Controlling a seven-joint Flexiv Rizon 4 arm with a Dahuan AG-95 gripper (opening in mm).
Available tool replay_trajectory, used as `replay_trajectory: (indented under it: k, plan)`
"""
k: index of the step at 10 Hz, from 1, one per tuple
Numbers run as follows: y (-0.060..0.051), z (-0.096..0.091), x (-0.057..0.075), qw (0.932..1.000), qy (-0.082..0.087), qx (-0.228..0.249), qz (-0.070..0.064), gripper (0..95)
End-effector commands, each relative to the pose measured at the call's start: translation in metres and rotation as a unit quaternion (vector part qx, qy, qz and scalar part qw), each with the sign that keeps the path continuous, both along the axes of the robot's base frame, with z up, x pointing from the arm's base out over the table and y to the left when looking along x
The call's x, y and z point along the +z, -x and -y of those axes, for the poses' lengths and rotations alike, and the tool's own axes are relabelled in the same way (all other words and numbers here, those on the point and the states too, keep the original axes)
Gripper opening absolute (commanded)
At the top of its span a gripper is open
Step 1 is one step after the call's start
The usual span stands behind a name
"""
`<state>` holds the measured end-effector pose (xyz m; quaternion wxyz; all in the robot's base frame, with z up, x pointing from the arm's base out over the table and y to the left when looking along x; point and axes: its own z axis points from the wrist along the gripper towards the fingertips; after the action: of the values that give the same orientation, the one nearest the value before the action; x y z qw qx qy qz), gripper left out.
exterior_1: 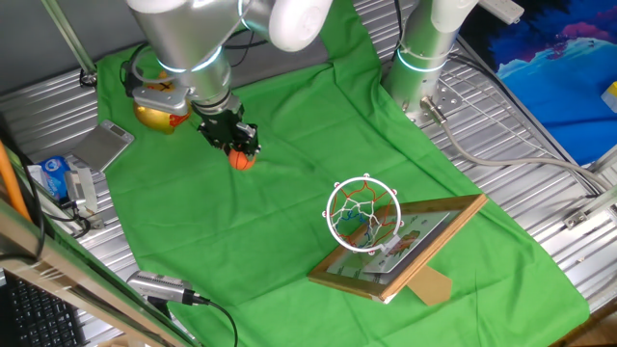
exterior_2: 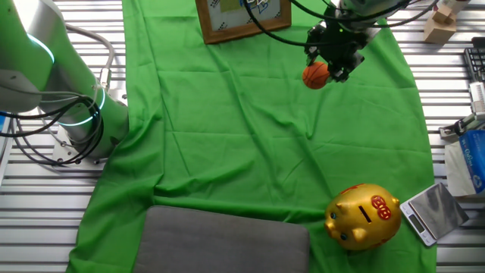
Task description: Grab a basketball, release it and shoot it into the basket
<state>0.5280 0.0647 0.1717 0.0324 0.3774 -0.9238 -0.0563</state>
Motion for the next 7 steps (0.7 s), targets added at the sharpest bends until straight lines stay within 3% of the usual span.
replay_trajectory:
  k: [1,4,7]
  plan:
    - [0.0007,-0.0001,0.0020,1.0000,-0.001,0.006,-0.001,0.0]
    - [0.0008,-0.0001,0.0021,1.0000,-0.003,0.002,-0.005,0.0]
    - [0.0008,-0.0001,0.0021,0.9994,-0.010,0.023,-0.026,0.0]
